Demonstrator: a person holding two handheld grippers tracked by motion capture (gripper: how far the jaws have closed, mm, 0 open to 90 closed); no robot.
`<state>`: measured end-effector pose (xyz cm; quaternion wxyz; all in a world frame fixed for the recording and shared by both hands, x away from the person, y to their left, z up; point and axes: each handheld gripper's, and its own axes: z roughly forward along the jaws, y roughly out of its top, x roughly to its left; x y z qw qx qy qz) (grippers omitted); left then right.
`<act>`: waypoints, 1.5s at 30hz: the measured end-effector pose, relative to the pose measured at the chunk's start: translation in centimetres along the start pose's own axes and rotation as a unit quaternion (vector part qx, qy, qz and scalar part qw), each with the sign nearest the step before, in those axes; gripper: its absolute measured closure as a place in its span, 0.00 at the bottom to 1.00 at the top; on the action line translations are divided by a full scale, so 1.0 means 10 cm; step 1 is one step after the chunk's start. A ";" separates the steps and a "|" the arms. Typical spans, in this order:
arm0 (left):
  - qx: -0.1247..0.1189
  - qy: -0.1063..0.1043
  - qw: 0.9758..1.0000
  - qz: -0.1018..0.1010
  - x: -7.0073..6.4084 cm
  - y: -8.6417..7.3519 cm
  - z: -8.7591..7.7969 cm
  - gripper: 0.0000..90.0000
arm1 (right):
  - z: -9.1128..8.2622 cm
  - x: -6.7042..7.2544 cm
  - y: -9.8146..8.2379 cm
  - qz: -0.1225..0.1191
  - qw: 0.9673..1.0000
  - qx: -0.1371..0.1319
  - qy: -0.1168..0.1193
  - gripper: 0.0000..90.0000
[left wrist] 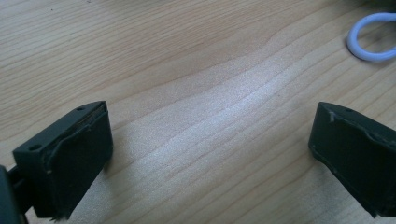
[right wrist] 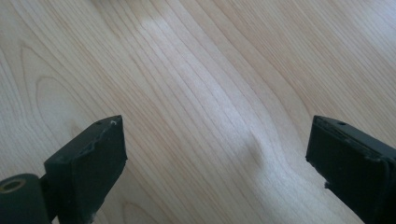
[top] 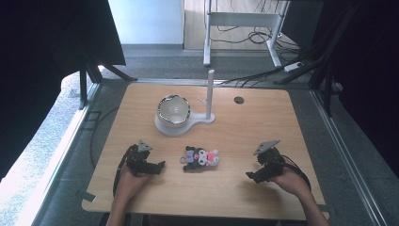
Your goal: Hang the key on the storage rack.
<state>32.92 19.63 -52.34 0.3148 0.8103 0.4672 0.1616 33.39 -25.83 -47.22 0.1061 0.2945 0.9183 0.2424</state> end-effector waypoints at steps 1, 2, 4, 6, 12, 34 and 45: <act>0.000 0.000 1.000 0.000 0.00 0.00 0.00 0.00 | 0.01 0.01 0.02 -0.001 1.000 0.001 0.002 0.06; 0.000 0.000 1.000 0.000 0.00 0.00 0.00 0.00 | 0.01 0.01 0.03 -0.004 1.000 0.002 0.002 0.06; 0.000 0.000 1.000 0.000 0.00 0.00 0.00 0.00 | 0.02 0.02 0.06 -0.008 1.000 0.005 0.003 0.06; 0.000 0.000 1.000 0.000 0.00 0.00 0.00 0.00 | 0.03 0.03 0.09 -0.012 1.000 0.006 0.005 0.05; 0.000 0.000 1.000 0.000 0.00 0.00 0.00 0.00 | 0.05 0.05 0.19 -0.022 1.000 0.010 0.010 0.03; 0.000 0.000 1.000 0.000 0.00 0.00 0.00 0.00 | 0.23 0.15 0.55 -0.068 0.996 0.039 0.035 0.00; 0.000 0.000 1.000 0.000 0.00 0.00 0.00 0.00 | 0.30 0.21 0.75 -0.103 0.992 0.051 0.043 0.00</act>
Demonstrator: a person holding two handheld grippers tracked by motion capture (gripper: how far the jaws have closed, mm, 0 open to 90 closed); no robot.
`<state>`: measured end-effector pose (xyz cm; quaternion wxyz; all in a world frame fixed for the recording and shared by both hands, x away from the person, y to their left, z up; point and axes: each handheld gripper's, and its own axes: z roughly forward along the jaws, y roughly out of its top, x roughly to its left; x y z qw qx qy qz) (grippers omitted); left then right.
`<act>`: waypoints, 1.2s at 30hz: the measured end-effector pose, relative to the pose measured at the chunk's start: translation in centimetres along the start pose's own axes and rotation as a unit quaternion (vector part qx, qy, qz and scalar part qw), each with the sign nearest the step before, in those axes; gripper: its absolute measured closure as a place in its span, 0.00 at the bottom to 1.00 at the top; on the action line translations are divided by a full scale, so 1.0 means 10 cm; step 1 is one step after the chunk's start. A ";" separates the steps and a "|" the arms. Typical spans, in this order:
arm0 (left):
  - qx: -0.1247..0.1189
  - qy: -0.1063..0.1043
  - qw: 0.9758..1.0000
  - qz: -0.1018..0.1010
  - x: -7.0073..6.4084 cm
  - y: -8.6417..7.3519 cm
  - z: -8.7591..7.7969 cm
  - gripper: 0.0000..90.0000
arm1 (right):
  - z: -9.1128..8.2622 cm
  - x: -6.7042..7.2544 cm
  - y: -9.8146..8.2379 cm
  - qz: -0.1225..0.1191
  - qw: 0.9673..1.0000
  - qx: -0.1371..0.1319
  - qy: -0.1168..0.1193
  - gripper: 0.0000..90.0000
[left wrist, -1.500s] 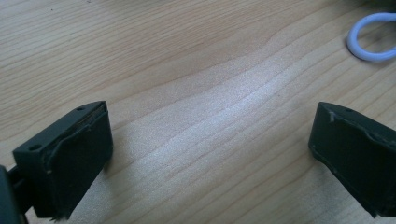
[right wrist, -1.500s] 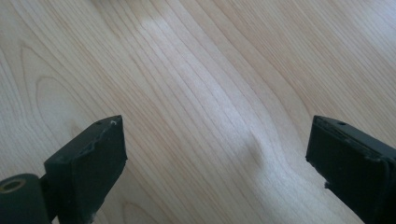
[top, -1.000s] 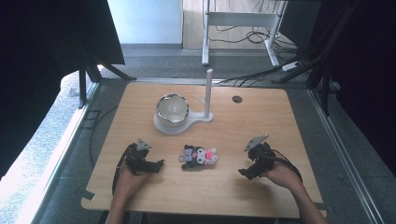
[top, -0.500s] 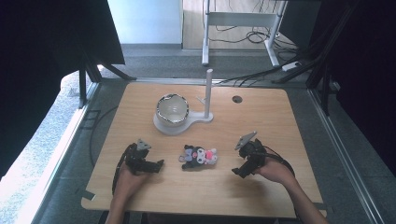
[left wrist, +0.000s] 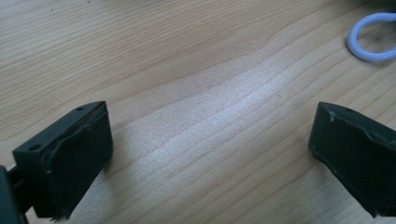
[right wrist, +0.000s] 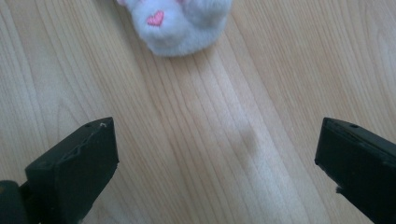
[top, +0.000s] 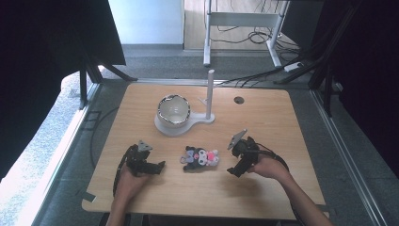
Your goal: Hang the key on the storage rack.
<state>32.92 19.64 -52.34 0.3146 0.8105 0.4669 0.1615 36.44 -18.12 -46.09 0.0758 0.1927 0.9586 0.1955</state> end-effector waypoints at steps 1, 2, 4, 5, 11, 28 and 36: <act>0.000 0.000 1.000 0.000 0.00 0.00 0.00 0.00 | 0.01 0.00 0.02 -0.002 1.000 0.001 0.001 0.00; 0.000 0.000 1.000 0.000 0.00 0.00 0.00 0.00 | 0.01 0.00 0.04 -0.005 1.000 0.001 0.002 0.00; 0.000 0.000 1.000 0.000 0.00 0.00 0.00 0.00 | 0.02 0.00 0.08 -0.011 1.000 0.002 0.005 0.00; 0.000 0.000 1.000 0.000 0.00 0.00 0.00 0.00 | 0.03 0.01 0.10 -0.014 1.000 0.004 0.007 0.00; -0.001 0.000 1.000 -0.002 0.00 0.00 0.00 0.00 | 0.09 0.02 0.21 -0.035 0.999 0.015 0.015 0.00; -0.001 0.000 1.000 -0.002 0.00 0.00 0.00 0.00 | 0.31 0.09 0.61 -0.096 0.994 0.046 0.039 0.14; -0.001 0.000 1.000 -0.002 0.00 0.00 0.00 0.00 | 0.41 0.13 0.79 -0.120 0.990 0.063 0.045 0.16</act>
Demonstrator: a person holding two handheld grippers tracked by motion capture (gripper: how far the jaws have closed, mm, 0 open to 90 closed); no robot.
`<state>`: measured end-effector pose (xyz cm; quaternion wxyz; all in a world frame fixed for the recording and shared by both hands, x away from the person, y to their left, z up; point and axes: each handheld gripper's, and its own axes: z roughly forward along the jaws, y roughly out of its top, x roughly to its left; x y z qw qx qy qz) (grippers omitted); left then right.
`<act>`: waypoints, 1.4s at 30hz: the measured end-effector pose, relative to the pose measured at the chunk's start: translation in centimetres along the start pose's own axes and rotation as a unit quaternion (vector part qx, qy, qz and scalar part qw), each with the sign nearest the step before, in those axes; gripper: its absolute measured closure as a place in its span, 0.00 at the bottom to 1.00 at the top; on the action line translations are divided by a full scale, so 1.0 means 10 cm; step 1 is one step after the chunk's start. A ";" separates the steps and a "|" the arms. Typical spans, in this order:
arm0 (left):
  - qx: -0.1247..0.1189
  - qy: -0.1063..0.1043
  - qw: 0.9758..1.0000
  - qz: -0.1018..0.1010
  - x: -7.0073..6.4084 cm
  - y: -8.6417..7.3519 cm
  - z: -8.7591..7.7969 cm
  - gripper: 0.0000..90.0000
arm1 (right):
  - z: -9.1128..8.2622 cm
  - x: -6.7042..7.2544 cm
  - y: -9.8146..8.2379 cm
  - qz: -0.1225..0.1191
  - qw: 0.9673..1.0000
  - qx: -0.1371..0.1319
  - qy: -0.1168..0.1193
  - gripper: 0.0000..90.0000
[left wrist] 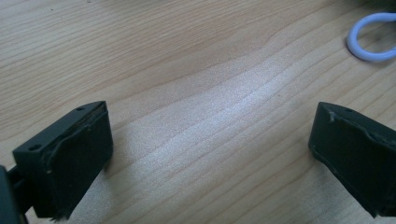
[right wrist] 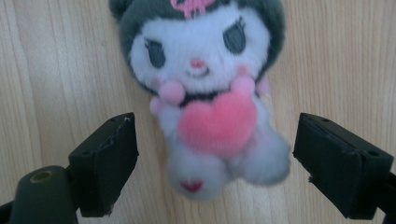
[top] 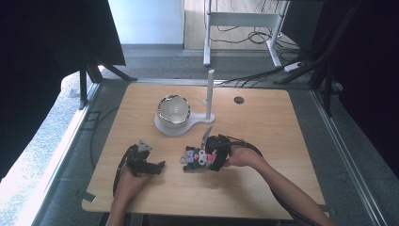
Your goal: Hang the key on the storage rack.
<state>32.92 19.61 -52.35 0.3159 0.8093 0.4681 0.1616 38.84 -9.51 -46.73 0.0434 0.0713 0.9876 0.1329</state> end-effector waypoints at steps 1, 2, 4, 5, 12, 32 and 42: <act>0.000 0.000 1.000 0.000 0.00 0.00 0.00 0.00 | 0.01 0.00 0.02 -0.003 1.000 0.002 0.001 0.16; 0.000 0.000 1.000 0.000 0.00 0.00 0.00 0.00 | 0.02 0.00 0.06 -0.006 1.000 0.003 0.004 0.17; 0.000 0.000 1.000 0.000 0.00 0.00 0.00 0.00 | 0.04 -0.01 0.10 -0.014 1.000 0.006 0.006 0.19; 0.000 0.000 1.000 0.000 0.00 0.00 0.00 0.00 | 0.05 0.00 0.13 -0.013 1.000 0.013 0.007 0.20; 0.000 0.000 1.000 0.000 0.00 0.00 0.00 0.00 | 0.13 -0.01 0.26 -0.038 0.998 0.041 0.022 0.34; 0.000 0.000 1.000 0.001 0.00 0.00 0.00 0.00 | -0.08 -0.05 0.29 -0.021 0.997 0.051 0.046 0.45; 0.000 0.000 1.000 0.000 0.00 0.00 0.00 0.00 | -0.29 -0.13 0.22 -0.016 0.998 0.042 0.043 0.45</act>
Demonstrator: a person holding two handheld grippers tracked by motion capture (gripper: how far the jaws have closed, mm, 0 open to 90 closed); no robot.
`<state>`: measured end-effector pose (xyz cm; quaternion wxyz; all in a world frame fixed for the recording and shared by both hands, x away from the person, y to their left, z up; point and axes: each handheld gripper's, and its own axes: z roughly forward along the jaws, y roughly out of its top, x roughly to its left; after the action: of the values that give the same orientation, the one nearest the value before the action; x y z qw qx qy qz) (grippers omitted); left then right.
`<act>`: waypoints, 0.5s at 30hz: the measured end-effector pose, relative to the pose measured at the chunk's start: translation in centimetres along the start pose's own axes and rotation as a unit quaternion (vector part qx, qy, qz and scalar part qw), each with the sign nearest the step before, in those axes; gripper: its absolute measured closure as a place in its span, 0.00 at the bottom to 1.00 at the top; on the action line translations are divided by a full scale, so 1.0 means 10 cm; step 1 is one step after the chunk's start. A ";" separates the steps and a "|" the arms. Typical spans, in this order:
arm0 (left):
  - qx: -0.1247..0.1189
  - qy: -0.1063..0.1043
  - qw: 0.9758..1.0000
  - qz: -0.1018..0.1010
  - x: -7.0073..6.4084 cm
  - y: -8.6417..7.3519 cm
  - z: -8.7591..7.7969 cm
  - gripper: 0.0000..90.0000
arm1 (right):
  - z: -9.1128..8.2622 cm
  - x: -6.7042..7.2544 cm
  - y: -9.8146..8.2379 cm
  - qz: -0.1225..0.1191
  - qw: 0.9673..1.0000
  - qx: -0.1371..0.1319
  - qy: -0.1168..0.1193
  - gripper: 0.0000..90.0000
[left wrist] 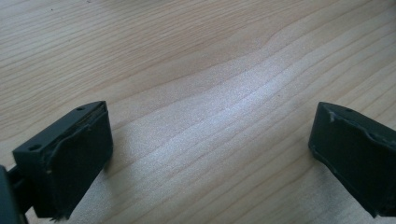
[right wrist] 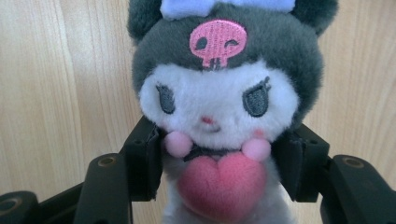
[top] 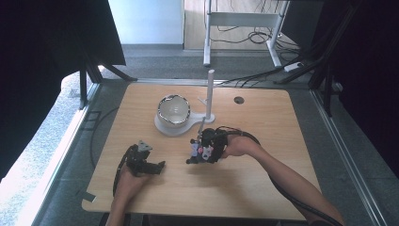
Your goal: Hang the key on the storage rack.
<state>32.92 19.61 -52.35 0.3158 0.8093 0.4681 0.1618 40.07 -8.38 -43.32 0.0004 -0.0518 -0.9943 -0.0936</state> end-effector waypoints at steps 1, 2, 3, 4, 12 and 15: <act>0.000 0.000 1.000 0.000 0.00 0.00 0.00 0.00 | -0.02 -0.01 -0.01 0.001 1.000 -0.002 0.000 0.45; 0.000 0.000 1.000 0.000 0.00 0.00 0.00 0.00 | -0.04 -0.02 -0.03 0.001 1.000 -0.005 0.001 0.45; 0.000 0.001 1.000 0.000 0.00 0.00 0.00 0.00 | -0.07 -0.03 -0.04 0.004 1.000 -0.005 0.001 0.45; 0.000 0.001 1.000 0.001 0.00 0.00 0.00 0.00 | -0.09 -0.04 -0.05 0.002 1.000 -0.007 0.001 0.45; 0.001 0.000 1.000 0.001 0.00 0.00 0.00 0.00 | -0.26 -0.13 -0.16 0.011 1.000 -0.019 0.000 0.45; 0.000 0.000 1.000 0.001 0.00 0.00 0.00 0.00 | -0.33 -0.16 -0.20 0.022 1.000 -0.022 -0.001 0.45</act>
<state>32.93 19.63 -52.34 0.3150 0.8099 0.4674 0.1623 41.47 -11.15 -40.50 0.0002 -0.0734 -0.9906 -0.1157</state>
